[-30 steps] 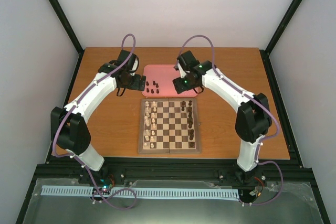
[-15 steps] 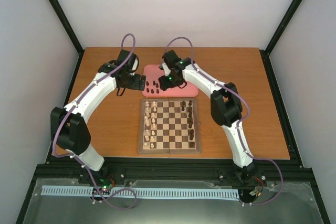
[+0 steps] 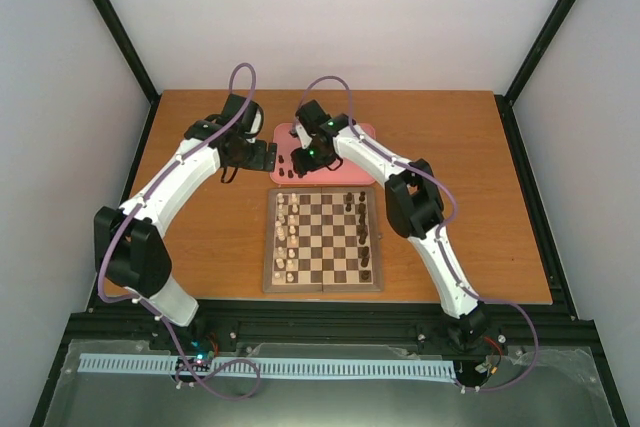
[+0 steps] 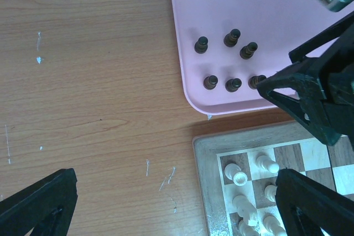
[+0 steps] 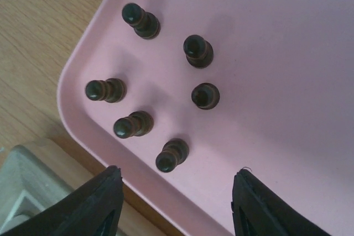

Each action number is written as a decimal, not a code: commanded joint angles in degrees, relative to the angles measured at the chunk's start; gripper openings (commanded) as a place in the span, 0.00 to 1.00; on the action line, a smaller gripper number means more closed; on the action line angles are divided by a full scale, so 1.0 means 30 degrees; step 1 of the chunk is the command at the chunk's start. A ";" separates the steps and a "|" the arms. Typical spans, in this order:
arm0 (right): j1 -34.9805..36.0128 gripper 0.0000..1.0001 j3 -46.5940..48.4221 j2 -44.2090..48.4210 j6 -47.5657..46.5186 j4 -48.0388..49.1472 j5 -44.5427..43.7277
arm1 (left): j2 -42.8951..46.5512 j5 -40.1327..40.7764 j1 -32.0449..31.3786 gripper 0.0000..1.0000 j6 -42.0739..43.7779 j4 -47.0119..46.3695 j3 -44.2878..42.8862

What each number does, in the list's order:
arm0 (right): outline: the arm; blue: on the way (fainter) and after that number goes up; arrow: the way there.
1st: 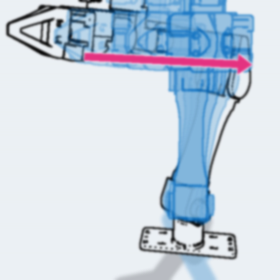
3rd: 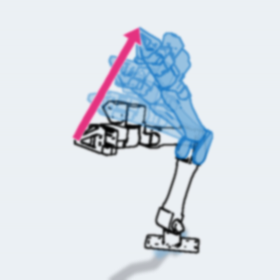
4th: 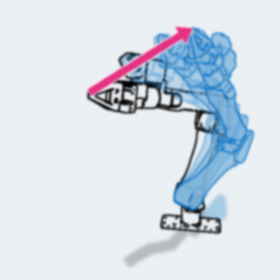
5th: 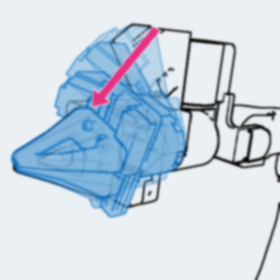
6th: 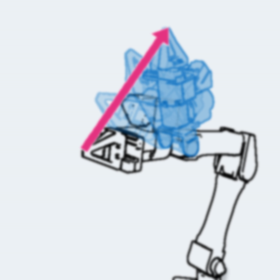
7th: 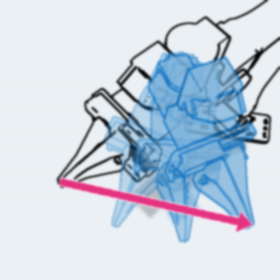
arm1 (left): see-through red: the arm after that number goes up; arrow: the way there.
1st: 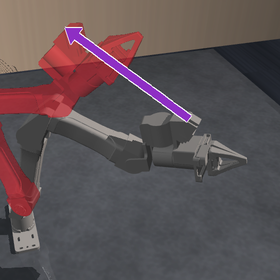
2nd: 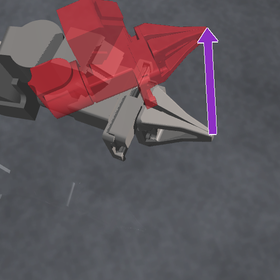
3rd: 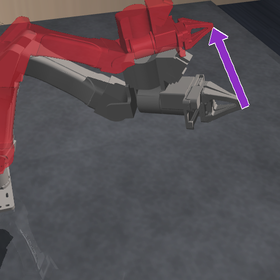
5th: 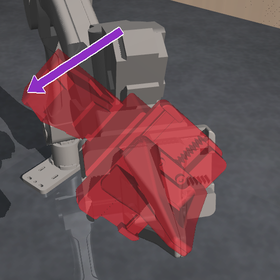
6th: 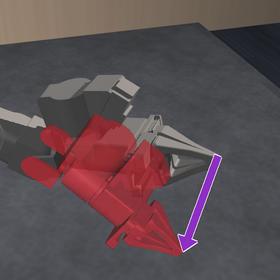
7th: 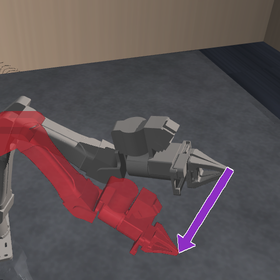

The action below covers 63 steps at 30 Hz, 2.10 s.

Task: Set up the chess pieces on the board
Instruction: Pick up the chess piece from the storage box, then place the chess piece on the chessboard.

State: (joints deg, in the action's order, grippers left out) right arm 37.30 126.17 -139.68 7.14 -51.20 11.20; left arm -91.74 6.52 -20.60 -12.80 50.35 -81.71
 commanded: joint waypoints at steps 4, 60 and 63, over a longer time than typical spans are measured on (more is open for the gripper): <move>0.0020 0.52 0.1183 -0.1325 0.0119 -0.0072 0.0222 | 0.0551 0.0242 -0.0135 1.00 -0.0150 0.0123 -0.0636; 0.0688 0.03 -1.0264 1.0359 0.0122 -0.2488 -0.1970 | 0.0515 0.0261 -0.0135 1.00 -0.0065 -0.0061 -0.0424; 0.0999 0.03 -1.2861 1.1954 0.0597 -0.2008 -0.1798 | 0.0493 0.0185 -0.0150 1.00 -0.0097 -0.0119 -0.0304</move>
State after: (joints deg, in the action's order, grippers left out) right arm 38.63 95.24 -107.92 7.64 -56.84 6.26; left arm -91.24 7.09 -20.60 -12.80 50.30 -81.71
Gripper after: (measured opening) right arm 0.097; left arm 0.997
